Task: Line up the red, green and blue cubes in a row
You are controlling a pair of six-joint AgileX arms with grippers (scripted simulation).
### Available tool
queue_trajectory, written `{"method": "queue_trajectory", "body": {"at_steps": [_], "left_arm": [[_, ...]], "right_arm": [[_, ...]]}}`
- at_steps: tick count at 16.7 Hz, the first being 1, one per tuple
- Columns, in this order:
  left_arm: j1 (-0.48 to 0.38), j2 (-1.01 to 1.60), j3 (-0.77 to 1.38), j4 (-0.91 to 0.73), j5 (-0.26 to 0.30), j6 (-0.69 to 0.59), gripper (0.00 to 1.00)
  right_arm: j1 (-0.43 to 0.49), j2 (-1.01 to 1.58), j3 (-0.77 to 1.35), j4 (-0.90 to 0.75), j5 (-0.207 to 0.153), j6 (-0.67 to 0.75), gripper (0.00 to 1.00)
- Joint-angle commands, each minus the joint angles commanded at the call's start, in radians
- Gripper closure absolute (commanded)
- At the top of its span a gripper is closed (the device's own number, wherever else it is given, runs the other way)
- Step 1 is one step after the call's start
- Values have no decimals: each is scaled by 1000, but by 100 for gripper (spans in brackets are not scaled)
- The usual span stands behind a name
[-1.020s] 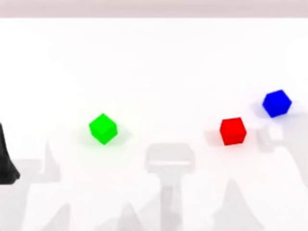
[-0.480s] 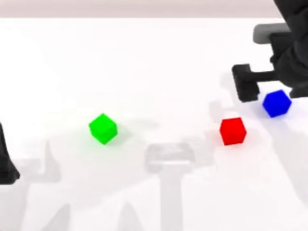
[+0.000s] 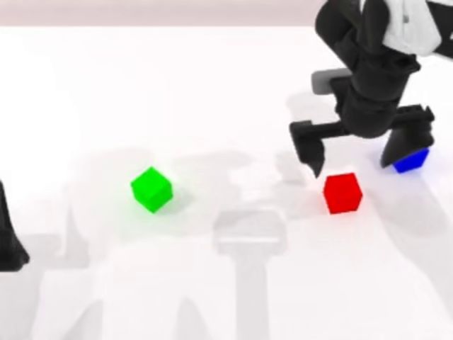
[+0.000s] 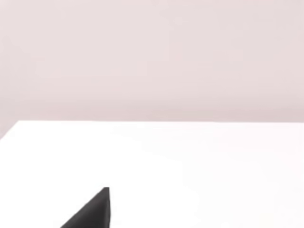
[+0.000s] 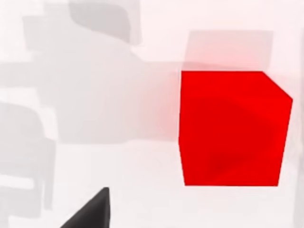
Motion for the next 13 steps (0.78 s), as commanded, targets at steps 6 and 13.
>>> {"method": "queue_trajectory", "body": {"at_steps": [6, 13], "left_arm": [[0, 0, 0, 0, 0, 0, 0], [0, 0, 0, 0, 0, 0, 0]], "right_arm": [[-4, 2, -3, 4, 0, -1, 0], [1, 86, -157, 250, 1, 2, 0]]}}
